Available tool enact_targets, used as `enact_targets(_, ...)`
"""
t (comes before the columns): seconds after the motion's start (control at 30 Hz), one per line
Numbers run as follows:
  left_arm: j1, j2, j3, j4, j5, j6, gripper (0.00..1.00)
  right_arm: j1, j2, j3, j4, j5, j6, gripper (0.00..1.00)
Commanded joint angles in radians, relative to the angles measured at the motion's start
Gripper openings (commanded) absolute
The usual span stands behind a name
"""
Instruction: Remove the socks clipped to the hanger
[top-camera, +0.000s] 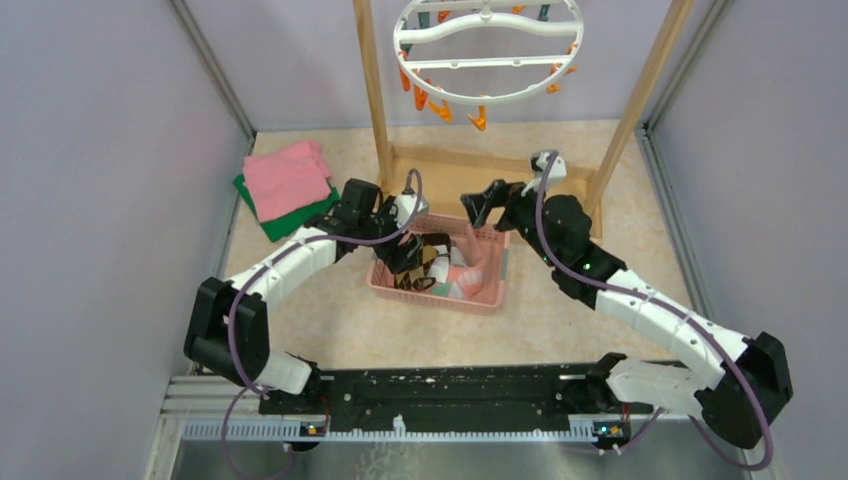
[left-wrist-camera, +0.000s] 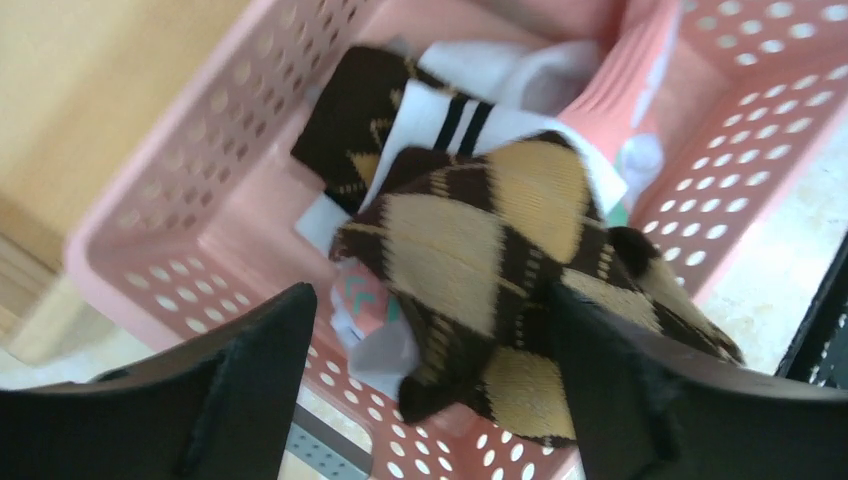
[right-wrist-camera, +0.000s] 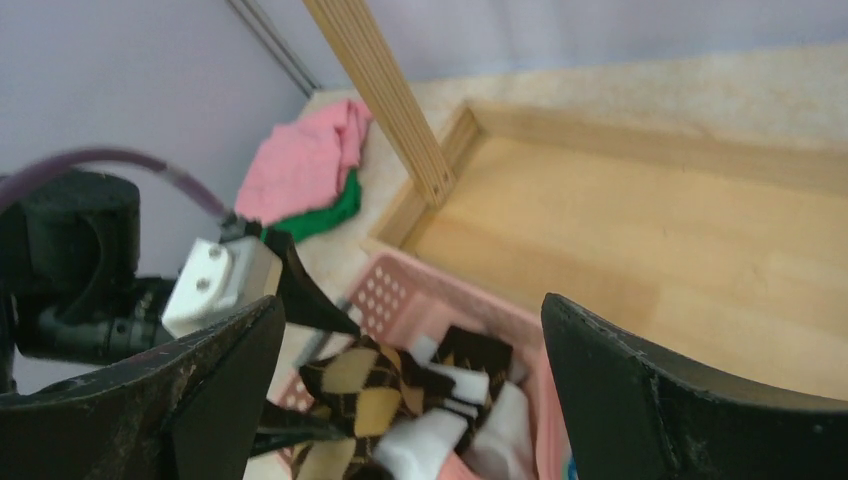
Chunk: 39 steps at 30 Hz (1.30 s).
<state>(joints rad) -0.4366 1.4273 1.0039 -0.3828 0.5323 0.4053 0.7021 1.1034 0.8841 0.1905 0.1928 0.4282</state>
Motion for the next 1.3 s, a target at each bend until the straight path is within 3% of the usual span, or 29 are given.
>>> enact_targets(0.0,-0.003,0.048,-0.032,0.035,-0.1,0.093,0.99,0.022,-0.033,-0.127,-0.012,-0.005,0.093,0.99)
enact_targets(0.27,0.042,-0.045,0.192,-0.184,-0.065,0.007,0.99,0.031,-0.055,-0.139,-0.171,0.102,0.114,0.99)
enact_targets(0.5,0.302,-0.066,0.385,-0.396,0.097,0.043,0.99,-0.118,-0.179,-0.108,-0.433,0.185,0.139,0.99)
enact_targets(0.57,0.362,-0.091,0.352,-0.377,0.096,0.062,0.99,-0.191,-0.227,-0.111,-0.477,0.214,0.134,0.99)
enact_targets(0.67,0.417,-0.141,0.185,-0.252,0.068,0.063,0.99,-0.28,-0.258,-0.105,-0.531,0.283,0.105,0.99)
enact_targets(0.83,0.471,-0.142,0.024,-0.038,-0.087,-0.017,0.99,-0.439,-0.239,-0.115,-0.573,0.409,0.104,0.99)
enact_targets(0.93,0.48,-0.123,-0.047,0.125,-0.213,-0.108,0.99,-0.486,-0.254,-0.212,-0.442,0.517,0.08,0.99)
enact_targets(1.07,0.484,-0.097,-0.186,0.392,-0.279,-0.174,0.99,-0.487,-0.258,-0.428,-0.023,0.647,-0.131,0.99)
enact_targets(1.27,0.487,0.048,-0.289,0.667,-0.3,-0.226,0.99,-0.495,-0.042,-0.582,0.404,0.716,-0.243,0.99)
